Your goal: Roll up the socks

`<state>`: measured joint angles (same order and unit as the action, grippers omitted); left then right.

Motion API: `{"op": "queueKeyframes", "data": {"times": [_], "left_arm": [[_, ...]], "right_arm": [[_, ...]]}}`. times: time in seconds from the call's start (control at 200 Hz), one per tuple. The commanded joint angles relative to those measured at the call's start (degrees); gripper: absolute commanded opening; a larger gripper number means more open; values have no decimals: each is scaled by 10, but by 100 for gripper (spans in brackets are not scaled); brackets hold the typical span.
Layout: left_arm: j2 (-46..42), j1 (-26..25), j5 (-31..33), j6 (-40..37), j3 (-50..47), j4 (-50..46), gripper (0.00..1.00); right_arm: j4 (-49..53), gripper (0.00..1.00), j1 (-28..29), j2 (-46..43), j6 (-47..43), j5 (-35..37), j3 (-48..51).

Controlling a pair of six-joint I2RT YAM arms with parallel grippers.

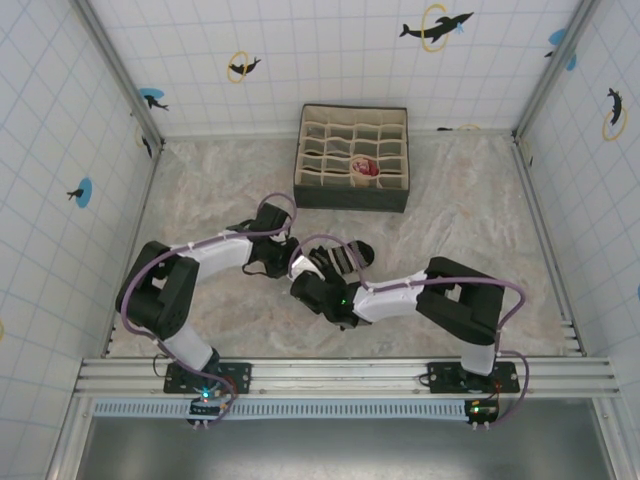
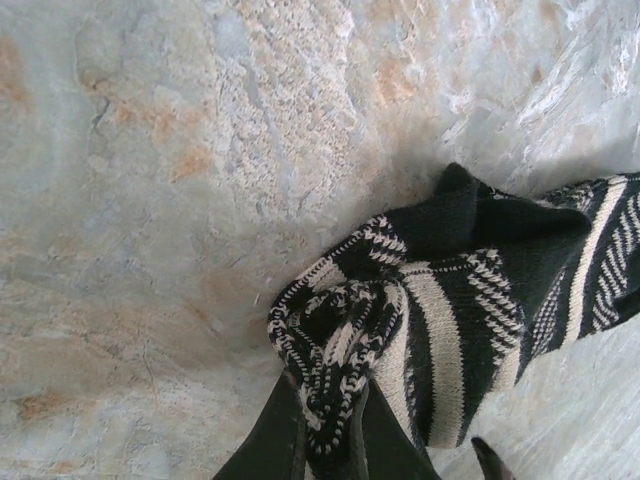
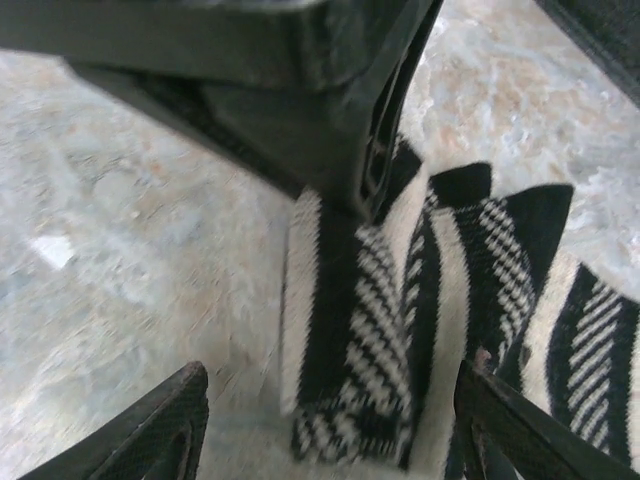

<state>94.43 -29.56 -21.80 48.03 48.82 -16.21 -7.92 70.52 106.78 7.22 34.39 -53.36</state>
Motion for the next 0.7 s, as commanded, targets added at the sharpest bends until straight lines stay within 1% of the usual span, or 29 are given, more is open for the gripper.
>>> {"op": "queueKeyframes", "data": {"times": [0.0,0.04,0.07,0.11,0.205,0.235,0.29,0.37,0.4,0.47,0.515,0.545,0.636,0.696], "left_arm": [[-12,3,2,-4,-18,-29,0],[-12,4,2,-4,-19,-29,0],[-14,4,4,-4,-21,-29,0],[-17,4,7,-4,-23,-28,0],[-25,9,17,1,-30,-23,0],[-30,14,16,3,-34,-19,0],[-39,22,9,7,-43,-6,6],[-52,33,5,8,-50,3,25],[-57,35,7,9,-50,2,34],[-69,41,11,9,-49,1,47],[-77,44,17,10,-50,2,62],[-83,44,21,10,-50,4,69],[-99,46,33,7,-54,11,77],[-111,47,36,6,-59,22,78]], "right_arm": [[-17,59,-6,16,-3,12,-23],[-17,56,-9,18,2,5,-24],[-16,51,-11,19,6,-3,-23],[-16,39,-16,19,15,-11,-21],[-10,7,-29,18,40,-40,-12],[-9,0,-34,16,50,-51,-7],[-14,0,-43,9,68,-73,7],[-46,0,-58,-10,92,-122,44],[-58,0,-62,-16,99,-137,56],[-96,0,-78,-32,120,-185,89],[-120,0,-88,-40,132,-211,106],[-132,0,-96,-42,141,-230,115],[-169,0,-121,-45,169,-290,138],[-204,0,-140,-45,191,-340,157]]}}
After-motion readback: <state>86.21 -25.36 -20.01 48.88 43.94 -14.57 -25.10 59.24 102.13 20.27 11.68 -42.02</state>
